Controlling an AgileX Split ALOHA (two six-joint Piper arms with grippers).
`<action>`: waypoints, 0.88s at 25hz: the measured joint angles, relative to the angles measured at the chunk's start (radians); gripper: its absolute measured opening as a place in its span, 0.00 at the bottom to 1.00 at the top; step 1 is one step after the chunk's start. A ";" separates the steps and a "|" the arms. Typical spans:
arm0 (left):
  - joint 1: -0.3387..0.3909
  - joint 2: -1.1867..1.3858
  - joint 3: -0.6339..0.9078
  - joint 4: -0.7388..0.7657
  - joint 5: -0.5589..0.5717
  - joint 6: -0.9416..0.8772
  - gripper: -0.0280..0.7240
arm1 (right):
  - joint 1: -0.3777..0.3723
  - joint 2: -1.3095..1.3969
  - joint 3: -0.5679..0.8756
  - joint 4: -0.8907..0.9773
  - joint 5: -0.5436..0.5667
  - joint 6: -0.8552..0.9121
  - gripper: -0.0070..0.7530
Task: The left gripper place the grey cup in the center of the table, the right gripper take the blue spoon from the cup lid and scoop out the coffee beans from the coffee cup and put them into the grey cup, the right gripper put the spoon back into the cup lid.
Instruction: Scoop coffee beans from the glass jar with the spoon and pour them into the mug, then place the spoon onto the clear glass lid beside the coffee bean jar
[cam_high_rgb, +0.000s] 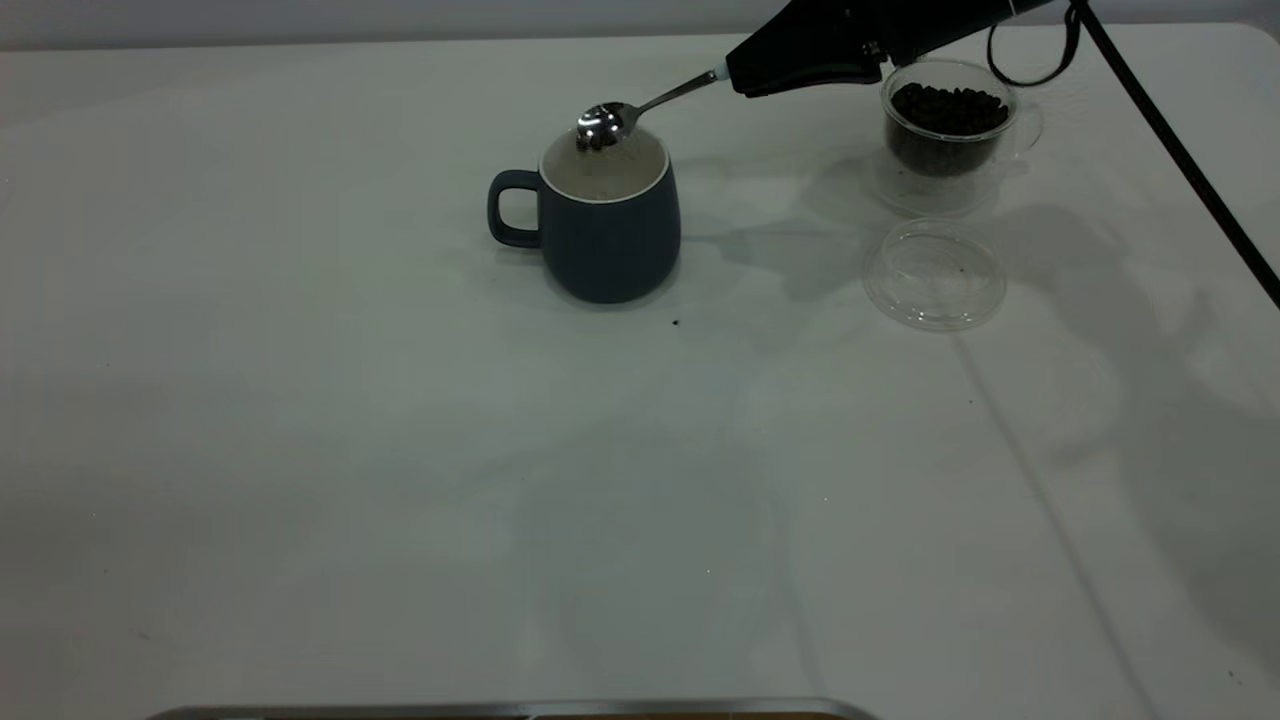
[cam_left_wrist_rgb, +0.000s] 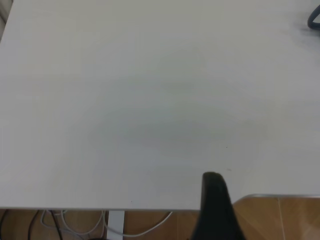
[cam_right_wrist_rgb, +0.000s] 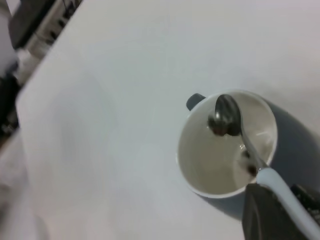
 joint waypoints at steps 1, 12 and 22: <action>0.000 0.000 0.000 0.000 0.000 -0.001 0.82 | 0.004 -0.011 0.000 -0.003 0.000 -0.038 0.14; 0.000 0.000 0.000 0.000 0.000 -0.001 0.82 | 0.015 -0.234 0.000 -0.242 0.020 0.004 0.14; 0.000 0.000 0.000 0.000 0.000 -0.002 0.82 | -0.154 -0.535 0.012 -0.435 0.206 0.234 0.14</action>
